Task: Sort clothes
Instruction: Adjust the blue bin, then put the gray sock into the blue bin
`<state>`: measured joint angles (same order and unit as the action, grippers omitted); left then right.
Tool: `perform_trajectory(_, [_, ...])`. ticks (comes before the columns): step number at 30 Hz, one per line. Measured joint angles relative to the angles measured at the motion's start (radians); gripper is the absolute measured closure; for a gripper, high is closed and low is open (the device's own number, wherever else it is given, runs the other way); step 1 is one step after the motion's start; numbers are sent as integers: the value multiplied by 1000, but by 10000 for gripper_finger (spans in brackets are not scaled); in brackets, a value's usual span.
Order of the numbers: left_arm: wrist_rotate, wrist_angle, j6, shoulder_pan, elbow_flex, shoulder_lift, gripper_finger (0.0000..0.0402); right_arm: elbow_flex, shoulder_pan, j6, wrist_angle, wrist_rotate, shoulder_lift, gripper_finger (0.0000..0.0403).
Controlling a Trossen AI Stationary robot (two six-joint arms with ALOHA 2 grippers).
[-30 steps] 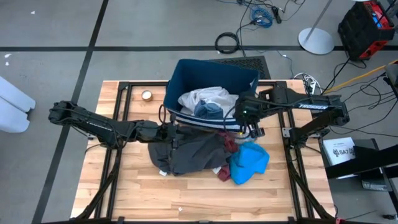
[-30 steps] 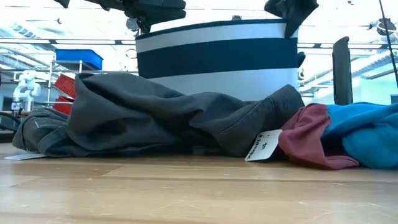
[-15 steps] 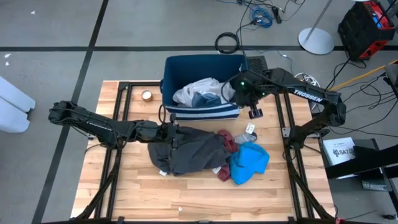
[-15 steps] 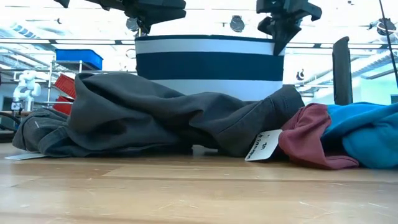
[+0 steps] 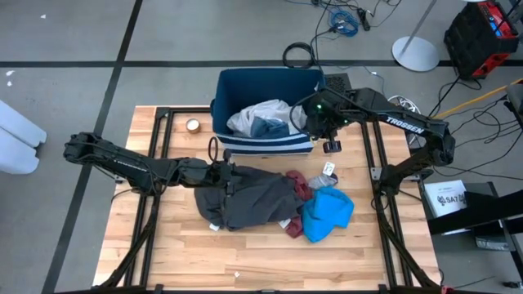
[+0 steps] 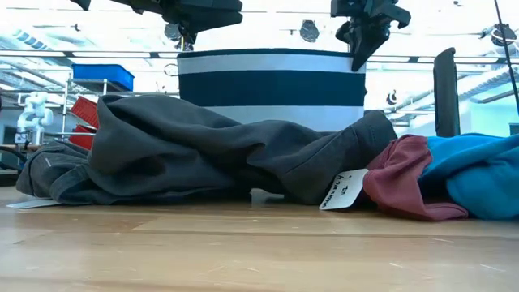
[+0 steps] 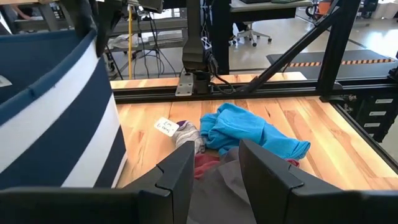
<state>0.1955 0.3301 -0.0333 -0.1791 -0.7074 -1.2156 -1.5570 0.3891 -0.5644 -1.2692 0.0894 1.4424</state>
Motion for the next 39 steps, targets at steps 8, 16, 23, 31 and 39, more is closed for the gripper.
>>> perform_trajectory(8, [0,0,0,0,0,0,265,-4,-29,9,-11,122,-1,259])
perform_trajectory(16, [0,0,0,0,0,0,265,-122,-125,34,-43,129,-1,244])
perform_trajectory(23, [0,0,0,0,0,0,265,-289,-245,559,-76,55,-2,243])
perform_trajectory(31, [0,-3,0,0,0,0,265,-182,-515,988,-161,16,-17,243])
perform_trajectory(39, [0,-4,1,0,0,0,265,132,-698,1362,-87,300,-21,243])
